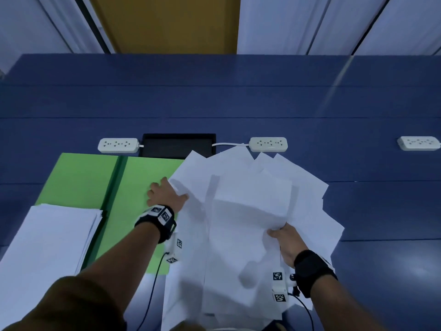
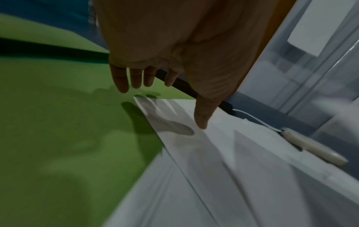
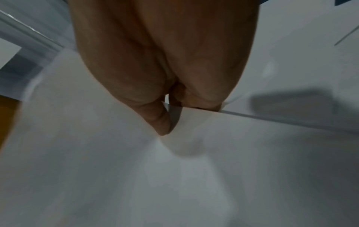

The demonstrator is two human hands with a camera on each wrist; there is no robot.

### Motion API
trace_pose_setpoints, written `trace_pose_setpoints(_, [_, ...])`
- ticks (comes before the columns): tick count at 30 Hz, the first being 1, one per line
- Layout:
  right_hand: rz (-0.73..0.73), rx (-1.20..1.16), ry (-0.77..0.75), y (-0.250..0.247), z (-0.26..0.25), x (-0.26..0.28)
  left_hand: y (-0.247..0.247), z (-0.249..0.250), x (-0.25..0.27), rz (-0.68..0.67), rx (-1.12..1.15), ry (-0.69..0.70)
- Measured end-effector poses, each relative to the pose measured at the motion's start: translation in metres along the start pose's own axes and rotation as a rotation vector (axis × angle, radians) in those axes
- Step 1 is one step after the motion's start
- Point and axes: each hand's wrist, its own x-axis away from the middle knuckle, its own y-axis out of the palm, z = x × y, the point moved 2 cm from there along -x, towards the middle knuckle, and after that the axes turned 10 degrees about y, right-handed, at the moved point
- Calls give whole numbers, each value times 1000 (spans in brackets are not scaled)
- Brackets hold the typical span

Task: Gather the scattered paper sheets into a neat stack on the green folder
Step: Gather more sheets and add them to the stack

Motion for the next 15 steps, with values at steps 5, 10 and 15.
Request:
trace_pose_setpoints(5, [38,-34,13,0,0,2,3,0,-33,-74,-163,-67])
trace_pose_setpoints(10, [10,-51,36,-1,-4,5,4,-2,-48,-136,-153,-111])
trace_pose_setpoints(15, [13,-67,55,-2,-3,3,-2,-1,-42,-155,-255,-95])
